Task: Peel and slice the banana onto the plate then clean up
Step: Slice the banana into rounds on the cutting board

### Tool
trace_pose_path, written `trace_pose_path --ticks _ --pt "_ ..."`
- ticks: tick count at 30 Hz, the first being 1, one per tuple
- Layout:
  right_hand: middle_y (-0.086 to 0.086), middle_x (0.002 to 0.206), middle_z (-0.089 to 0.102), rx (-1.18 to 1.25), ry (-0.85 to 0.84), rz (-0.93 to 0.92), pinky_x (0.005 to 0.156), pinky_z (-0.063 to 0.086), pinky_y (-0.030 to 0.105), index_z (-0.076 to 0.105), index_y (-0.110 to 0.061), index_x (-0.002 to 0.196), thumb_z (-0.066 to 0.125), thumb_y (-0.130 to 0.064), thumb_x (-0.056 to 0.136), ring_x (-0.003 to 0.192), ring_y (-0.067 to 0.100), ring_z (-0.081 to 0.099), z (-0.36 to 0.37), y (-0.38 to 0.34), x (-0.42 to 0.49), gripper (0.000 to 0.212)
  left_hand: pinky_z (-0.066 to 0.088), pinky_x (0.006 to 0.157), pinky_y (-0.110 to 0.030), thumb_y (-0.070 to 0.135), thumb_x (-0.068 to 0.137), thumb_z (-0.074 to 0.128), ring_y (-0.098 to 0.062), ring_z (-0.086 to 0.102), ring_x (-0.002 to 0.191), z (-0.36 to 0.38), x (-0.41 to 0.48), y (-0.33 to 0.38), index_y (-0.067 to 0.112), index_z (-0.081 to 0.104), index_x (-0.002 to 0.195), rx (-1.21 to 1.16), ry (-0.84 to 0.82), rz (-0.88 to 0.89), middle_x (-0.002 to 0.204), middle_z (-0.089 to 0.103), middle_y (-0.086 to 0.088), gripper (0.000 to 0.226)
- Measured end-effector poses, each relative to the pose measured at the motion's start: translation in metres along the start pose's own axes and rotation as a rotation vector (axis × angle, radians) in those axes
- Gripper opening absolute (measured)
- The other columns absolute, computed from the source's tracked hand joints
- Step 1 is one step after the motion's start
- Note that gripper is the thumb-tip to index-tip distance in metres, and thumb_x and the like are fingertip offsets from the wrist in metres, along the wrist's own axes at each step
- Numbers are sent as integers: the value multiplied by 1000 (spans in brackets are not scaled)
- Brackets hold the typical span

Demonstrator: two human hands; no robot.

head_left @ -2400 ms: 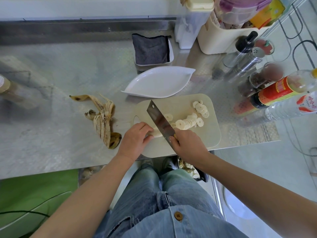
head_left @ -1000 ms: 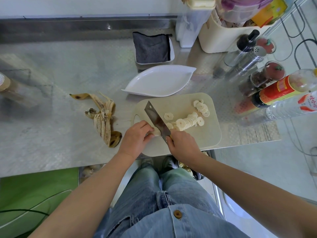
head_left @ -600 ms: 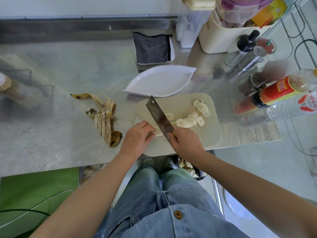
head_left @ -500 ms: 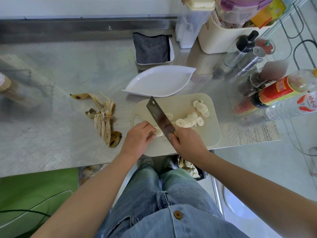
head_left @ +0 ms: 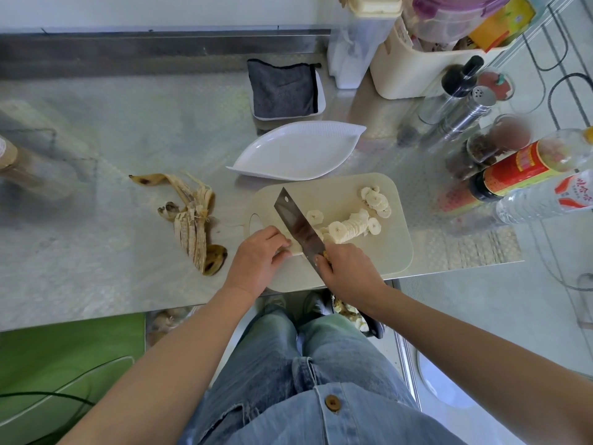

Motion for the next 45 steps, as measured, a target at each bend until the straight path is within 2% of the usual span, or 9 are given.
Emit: trace_pose_path --ticks 6,9,13,18,25,30,36,45 --pt "4 71 47 19 14 25 60 32 31 46 -12 85 40 -26 97 68 26 49 15 -1 8 20 53 65 -30 7 73 79 -22 61 74 0 1 0 9 70 83 11 1 0 85 64 -3 14" --pt "4 73 47 5 13 30 61 33 31 51 -10 92 39 -27 98 68 24 47 21 1 9 22 52 66 -31 9 74 78 -22 61 75 0 0 0 9 69 85 21 -6 -3 86 64 -4 15" --pt "3 73 46 -35 22 6 60 32 31 49 -12 91 38 -27 98 66 24 45 19 4 9 20 53 66 -31 10 75 77 -21 61 75 0 0 1 9 69 87 31 -4 -9 88 64 -4 15" --pt "4 73 50 -48 69 45 59 36 31 53 -10 97 40 -27 98 69 28 54 4 20 9 21 55 65 -32 12 76 77 -21 62 77 4 1 4 9 68 89 41 -12 -16 91 64 -5 16" --pt "6 71 51 -24 104 89 57 29 30 54 -8 92 42 -25 97 65 27 49 -12 31 12 21 53 66 -34 11 76 77 -22 61 78 13 10 17 10 67 91 30 -17 -15 92 63 -4 17" --pt "11 68 59 18 143 43 54 36 33 58 -6 89 46 -26 94 64 29 54 -21 33 4 23 55 69 -34 13 74 79 -22 62 82 12 9 15 11 64 95 42 -21 -33 97 62 -4 25" --pt "2 64 47 13 62 -8 51 27 31 43 -15 78 47 -26 95 58 22 44 -25 27 -7 20 52 65 -32 10 72 79 -23 61 78 14 9 12 9 65 92 32 -24 -24 92 63 -5 24" --pt "5 71 50 -32 17 -18 57 31 31 49 -12 86 43 -26 97 64 24 48 -25 20 -7 18 54 66 -32 11 73 80 -22 62 79 15 10 12 10 66 92 39 -24 -32 93 64 -5 23"
Point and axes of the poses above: each hand's wrist, its own x-axis towards the middle knuckle, its own z-axis out of the palm, y = z × x, the point moved 3 cm from there along x, towards the middle knuckle
